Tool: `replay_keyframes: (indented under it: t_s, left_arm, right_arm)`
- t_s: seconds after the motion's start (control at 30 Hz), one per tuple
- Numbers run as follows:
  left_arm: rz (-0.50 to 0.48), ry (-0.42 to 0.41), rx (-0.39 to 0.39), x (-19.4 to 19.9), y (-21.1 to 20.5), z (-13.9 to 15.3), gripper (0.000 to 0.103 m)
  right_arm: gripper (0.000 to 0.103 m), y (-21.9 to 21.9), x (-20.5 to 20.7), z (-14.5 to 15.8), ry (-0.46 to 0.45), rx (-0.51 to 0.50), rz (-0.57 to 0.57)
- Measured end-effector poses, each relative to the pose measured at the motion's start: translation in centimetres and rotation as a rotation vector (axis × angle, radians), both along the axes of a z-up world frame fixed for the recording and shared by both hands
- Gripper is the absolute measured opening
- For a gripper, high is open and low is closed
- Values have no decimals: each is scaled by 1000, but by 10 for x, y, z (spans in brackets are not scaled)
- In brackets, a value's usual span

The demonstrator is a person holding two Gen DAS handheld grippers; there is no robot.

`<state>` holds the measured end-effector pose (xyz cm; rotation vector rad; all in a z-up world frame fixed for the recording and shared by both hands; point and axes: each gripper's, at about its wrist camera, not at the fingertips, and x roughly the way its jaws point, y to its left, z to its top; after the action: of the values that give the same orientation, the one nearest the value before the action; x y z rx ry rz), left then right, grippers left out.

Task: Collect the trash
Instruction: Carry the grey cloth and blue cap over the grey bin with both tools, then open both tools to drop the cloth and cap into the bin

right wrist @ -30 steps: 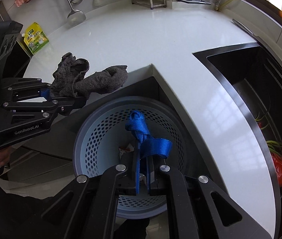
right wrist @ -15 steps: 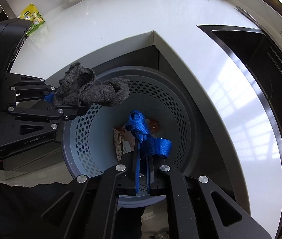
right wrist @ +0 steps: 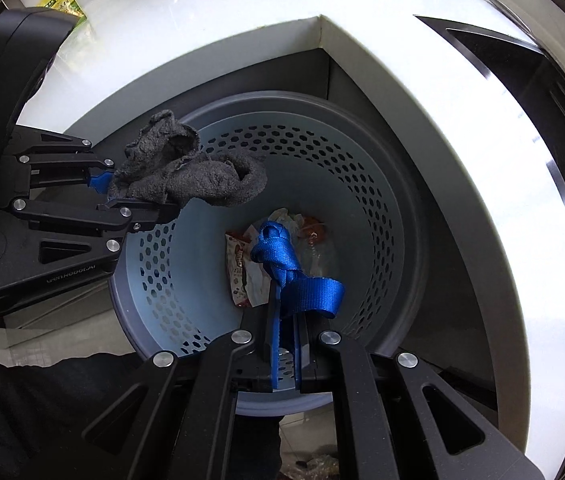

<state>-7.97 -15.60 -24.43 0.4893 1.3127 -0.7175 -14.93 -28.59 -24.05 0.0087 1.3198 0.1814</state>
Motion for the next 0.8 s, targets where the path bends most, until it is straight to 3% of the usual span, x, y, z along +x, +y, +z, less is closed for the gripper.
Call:
replay_keyframes:
  t_s: [0.8]
  left_arm:
    - [-20, 73, 78, 11, -25, -56, 24]
  right_arm:
    - [6, 16, 19, -50, 99, -77, 46]
